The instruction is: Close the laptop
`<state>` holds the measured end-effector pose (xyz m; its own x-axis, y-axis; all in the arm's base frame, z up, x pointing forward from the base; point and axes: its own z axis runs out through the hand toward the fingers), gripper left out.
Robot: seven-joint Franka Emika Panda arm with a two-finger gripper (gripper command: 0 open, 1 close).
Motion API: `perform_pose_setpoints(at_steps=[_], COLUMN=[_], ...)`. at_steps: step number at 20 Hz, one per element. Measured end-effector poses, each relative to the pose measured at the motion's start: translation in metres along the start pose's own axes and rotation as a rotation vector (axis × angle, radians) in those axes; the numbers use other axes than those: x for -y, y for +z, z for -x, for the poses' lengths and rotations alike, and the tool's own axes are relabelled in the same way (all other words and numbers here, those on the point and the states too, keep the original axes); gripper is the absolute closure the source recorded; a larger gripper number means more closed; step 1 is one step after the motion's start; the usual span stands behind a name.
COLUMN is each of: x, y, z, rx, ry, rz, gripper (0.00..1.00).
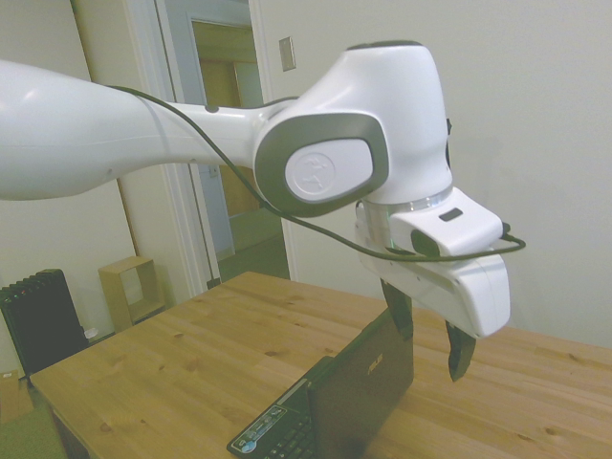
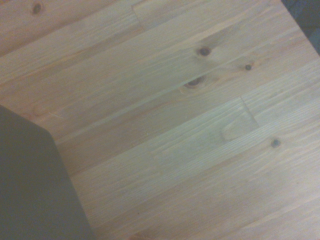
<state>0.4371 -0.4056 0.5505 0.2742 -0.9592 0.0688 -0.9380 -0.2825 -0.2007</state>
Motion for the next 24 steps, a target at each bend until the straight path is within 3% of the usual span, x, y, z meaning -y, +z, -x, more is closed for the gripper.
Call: perform_pose_setpoints(at_steps=[7,24], x=[0.004,0.029], y=[0.044,0.051], z=[-0.008,0.007], rx=[0.042,0.057], ry=[0.008,-0.039], rz=[0.046,0.044], gripper=[1.0,1.0])
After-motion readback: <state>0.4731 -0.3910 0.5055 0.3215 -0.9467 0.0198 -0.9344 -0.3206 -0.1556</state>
